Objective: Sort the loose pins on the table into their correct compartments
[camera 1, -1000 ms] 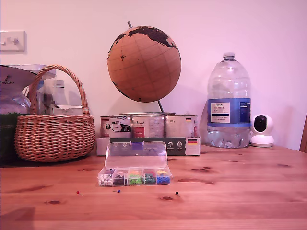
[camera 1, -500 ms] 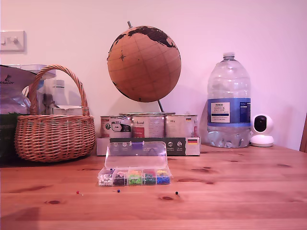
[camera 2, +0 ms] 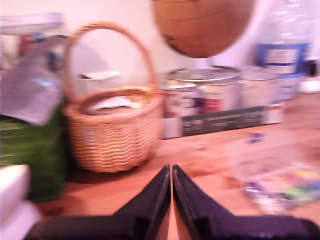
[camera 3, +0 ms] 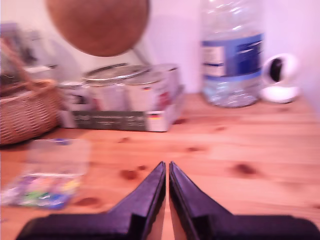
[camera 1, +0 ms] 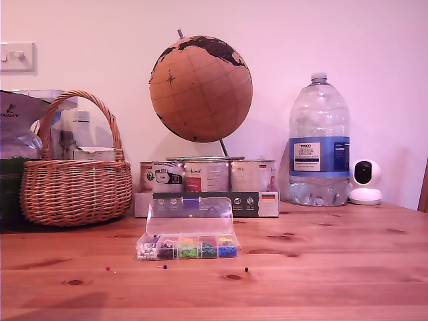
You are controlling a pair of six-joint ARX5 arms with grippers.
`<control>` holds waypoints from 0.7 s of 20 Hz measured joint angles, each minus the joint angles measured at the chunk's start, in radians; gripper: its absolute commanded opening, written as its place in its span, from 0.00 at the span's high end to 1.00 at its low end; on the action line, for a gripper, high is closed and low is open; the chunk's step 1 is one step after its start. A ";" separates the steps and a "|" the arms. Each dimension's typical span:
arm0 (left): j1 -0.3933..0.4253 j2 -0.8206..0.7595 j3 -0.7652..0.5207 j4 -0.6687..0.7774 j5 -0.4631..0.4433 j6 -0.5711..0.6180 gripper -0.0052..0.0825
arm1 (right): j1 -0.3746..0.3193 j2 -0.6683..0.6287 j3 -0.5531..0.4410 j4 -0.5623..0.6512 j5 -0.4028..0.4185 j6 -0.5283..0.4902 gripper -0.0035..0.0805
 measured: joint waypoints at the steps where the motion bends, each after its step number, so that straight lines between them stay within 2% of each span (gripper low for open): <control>1: -0.011 0.000 0.000 -0.012 0.003 0.000 0.96 | 0.016 0.000 0.000 0.000 -0.008 0.010 0.97; 10: -0.122 0.007 0.014 -0.111 0.013 -0.003 0.96 | 0.220 0.000 0.000 -0.084 -0.036 0.040 0.97; 14: -0.171 0.084 0.040 -0.116 0.013 -0.003 0.96 | 0.295 0.000 0.003 -0.111 -0.029 0.040 0.97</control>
